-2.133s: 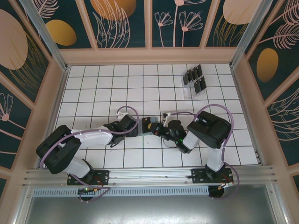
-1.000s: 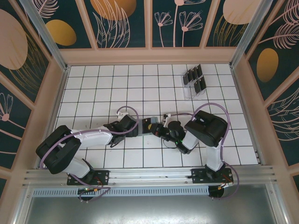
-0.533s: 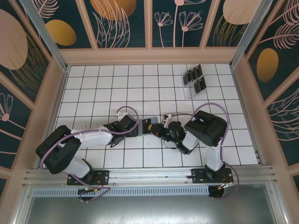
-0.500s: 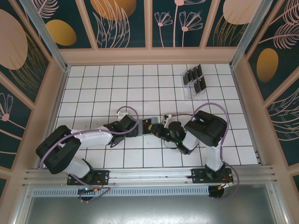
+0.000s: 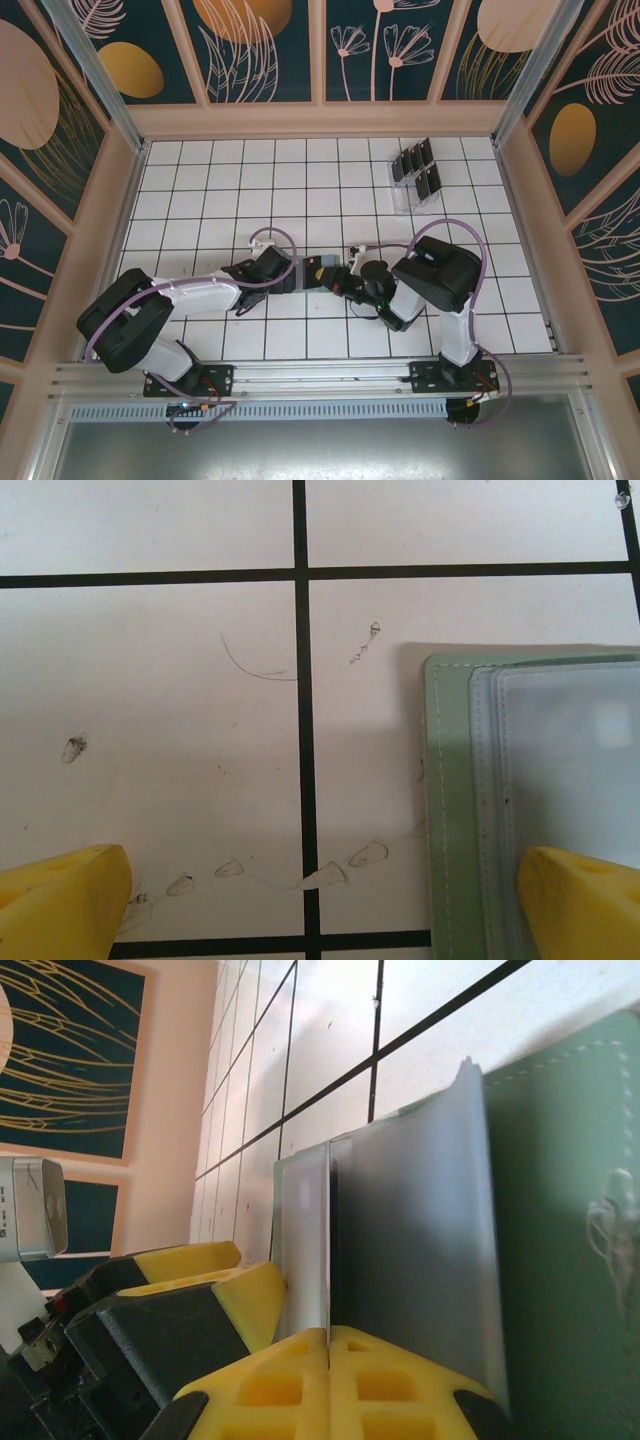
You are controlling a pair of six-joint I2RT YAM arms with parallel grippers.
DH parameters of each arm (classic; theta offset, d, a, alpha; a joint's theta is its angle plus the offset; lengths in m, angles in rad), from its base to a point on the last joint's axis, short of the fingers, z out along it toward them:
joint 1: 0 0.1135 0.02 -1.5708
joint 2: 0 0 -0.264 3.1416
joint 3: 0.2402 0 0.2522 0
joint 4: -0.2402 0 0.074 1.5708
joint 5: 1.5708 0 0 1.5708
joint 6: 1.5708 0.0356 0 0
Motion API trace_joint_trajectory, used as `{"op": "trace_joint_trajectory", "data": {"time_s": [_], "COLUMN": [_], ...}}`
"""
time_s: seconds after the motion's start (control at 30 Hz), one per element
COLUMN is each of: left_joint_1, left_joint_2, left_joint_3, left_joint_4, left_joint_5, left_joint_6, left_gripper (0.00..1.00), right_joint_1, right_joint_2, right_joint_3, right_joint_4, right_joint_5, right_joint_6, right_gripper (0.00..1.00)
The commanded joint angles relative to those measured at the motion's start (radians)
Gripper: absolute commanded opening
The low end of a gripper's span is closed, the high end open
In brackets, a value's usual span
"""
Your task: Put the credit cards into the card holder
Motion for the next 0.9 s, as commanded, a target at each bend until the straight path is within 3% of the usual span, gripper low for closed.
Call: {"op": "trace_joint_trajectory", "data": {"time_s": [0.0,0.53,0.67,0.87], "left_joint_1": [-0.005,-0.006,-0.005,-0.003], "left_joint_2": [-0.008,-0.018,-0.039,-0.082], "left_joint_3": [-0.022,-0.018,-0.018,-0.004], "left_joint_4": [-0.052,-0.037,-0.03,-0.054], "left_joint_5": [-0.009,0.01,0.026,0.033], "left_joint_6": [0.002,-0.004,-0.011,-0.029], "left_gripper": [0.98,0.99,0.98,0.98], "right_joint_1": [-0.005,-0.008,-0.008,-0.016], "right_joint_2": [0.039,0.049,0.002,-0.103], "right_joint_3": [0.016,0.033,0.048,0.091], "right_joint_4": [-0.022,-0.071,-0.172,-0.389], "right_joint_5": [-0.027,-0.05,-0.036,-0.013], "right_joint_6": [0.002,0.015,-0.006,-0.077], "right_gripper": [0.0,0.01,0.21,0.39]}}
